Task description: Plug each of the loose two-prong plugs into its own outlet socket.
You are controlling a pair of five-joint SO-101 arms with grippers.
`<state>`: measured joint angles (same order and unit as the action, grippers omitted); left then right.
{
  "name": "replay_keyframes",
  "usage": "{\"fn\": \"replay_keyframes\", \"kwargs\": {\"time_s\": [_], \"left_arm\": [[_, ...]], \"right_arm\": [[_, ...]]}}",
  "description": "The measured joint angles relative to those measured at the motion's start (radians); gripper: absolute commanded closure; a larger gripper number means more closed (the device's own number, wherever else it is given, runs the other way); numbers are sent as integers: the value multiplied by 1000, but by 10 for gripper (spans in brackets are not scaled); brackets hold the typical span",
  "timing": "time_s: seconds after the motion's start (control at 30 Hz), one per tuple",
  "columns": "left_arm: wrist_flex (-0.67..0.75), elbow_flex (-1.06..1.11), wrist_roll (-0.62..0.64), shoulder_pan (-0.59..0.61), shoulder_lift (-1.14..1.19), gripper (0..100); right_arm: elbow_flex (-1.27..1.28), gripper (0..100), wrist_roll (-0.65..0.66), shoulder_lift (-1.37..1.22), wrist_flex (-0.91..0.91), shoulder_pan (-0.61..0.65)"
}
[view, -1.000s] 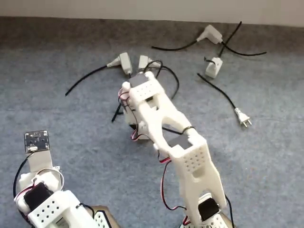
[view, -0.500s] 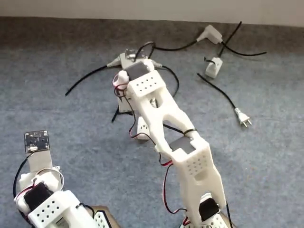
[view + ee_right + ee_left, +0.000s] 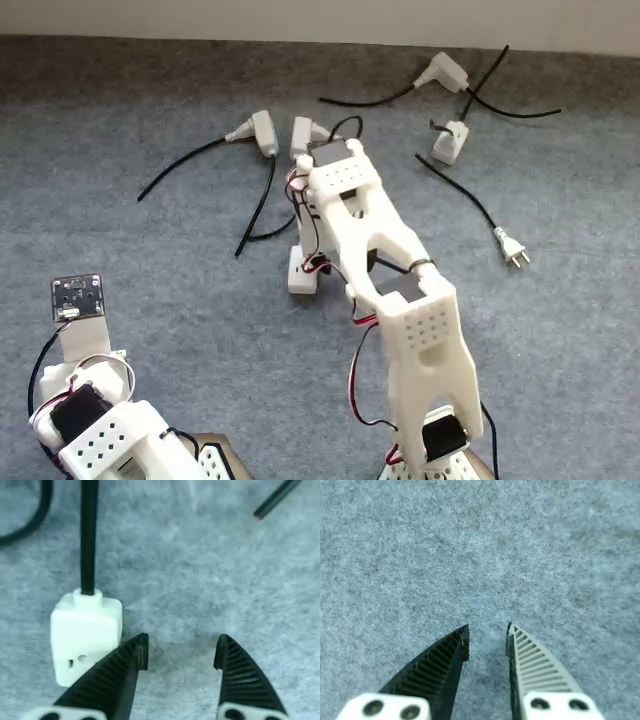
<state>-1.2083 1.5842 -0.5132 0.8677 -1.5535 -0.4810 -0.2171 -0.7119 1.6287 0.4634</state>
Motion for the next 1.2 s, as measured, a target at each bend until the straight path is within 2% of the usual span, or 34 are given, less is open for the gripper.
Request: {"fn": "replay_keyframes", "kwargs": {"time_s": [0.27, 0.47, 0.7, 0.8, 0.9, 1.0, 1.1, 1.2], "left_arm": [[0, 0, 0, 0, 0, 870], [0, 0, 0, 0, 0, 870], [0, 3, 0, 0, 0, 870], [0, 3, 0, 0, 0, 870], [0, 3, 0, 0, 0, 870], [0, 3, 0, 0, 0, 870], [0, 3, 0, 0, 0, 870], [0, 3, 0, 0, 0, 870]], "right_arm": [[-18, 783, 0, -2, -2, 61], [-69, 783, 0, -2, -2, 206], [-301, 783, 2, -2, -14, 364], [-443, 783, 2, -2, -20, 391], [-614, 783, 2, -3, 15, 368], [-850, 783, 2, -3, 87, 285], [-1080, 783, 2, 0, 94, 140], [-1155, 785, 28, 9, 95, -35]]}}
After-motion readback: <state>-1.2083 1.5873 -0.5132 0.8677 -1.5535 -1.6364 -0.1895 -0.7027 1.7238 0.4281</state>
